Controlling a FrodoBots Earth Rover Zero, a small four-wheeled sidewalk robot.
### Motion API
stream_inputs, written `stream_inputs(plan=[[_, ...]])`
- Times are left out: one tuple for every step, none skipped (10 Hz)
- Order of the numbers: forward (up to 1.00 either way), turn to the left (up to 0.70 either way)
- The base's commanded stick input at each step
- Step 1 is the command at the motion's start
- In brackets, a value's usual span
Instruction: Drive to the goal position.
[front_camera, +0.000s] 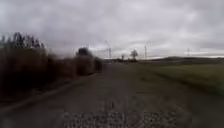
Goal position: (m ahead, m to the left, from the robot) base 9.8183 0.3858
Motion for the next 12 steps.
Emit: stream_inputs(plan=[[1.0, -0.1], [1.0, 0.0], [1.0, 0.0], [1.0, 0.0], [1.0, 0.0], [1.0, 0.0], [1.0, 0.0], [1.0, 0.0], [1.0, 0.0], [1.0, 0.0], [1.0, 0.0], [1.0, 0.0]])
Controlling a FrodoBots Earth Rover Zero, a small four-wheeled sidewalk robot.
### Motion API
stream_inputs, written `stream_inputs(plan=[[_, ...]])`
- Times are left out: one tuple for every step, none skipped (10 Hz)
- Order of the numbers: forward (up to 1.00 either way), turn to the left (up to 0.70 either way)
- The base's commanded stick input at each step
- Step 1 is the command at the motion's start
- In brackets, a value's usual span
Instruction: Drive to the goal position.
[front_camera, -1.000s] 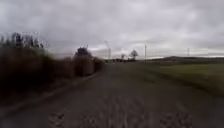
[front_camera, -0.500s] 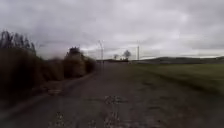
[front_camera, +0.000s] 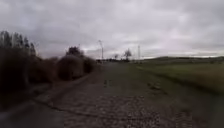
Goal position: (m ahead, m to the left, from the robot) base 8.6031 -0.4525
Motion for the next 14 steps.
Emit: stream_inputs(plan=[[1.0, 0.0], [1.0, 0.0], [1.0, 0.0], [1.0, 0.0], [1.0, 0.0], [1.0, 0.0], [1.0, 0.0], [1.0, 0.0], [1.0, 0.0], [1.0, 0.0], [1.0, 0.0], [1.0, 0.0], [1.0, 0.0], [1.0, 0.0]])
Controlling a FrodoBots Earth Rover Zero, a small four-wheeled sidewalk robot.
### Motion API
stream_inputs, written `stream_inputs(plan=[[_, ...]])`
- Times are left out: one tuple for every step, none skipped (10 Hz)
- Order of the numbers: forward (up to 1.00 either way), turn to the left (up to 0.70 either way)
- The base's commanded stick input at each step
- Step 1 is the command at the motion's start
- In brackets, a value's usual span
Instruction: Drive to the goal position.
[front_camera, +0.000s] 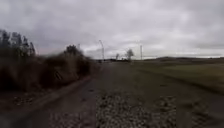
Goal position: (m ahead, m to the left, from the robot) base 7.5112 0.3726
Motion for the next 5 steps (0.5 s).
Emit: stream_inputs(plan=[[1.0, 0.0], [1.0, 0.0], [1.0, 0.0], [1.0, 0.0], [1.0, -0.28]])
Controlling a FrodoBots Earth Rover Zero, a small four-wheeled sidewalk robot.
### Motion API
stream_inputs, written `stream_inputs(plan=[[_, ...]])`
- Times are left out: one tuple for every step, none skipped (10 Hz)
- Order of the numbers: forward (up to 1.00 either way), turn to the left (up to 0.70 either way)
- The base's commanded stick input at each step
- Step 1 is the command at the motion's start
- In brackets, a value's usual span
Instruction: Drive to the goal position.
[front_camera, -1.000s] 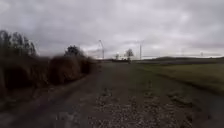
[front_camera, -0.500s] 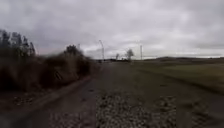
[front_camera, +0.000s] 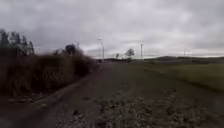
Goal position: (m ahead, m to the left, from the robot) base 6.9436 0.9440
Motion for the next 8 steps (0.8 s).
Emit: stream_inputs(plan=[[1.0, -0.1], [1.0, 0.0], [1.0, 0.0], [1.0, 0.0], [1.0, 0.0], [1.0, 0.0], [1.0, 0.0], [1.0, 0.0]])
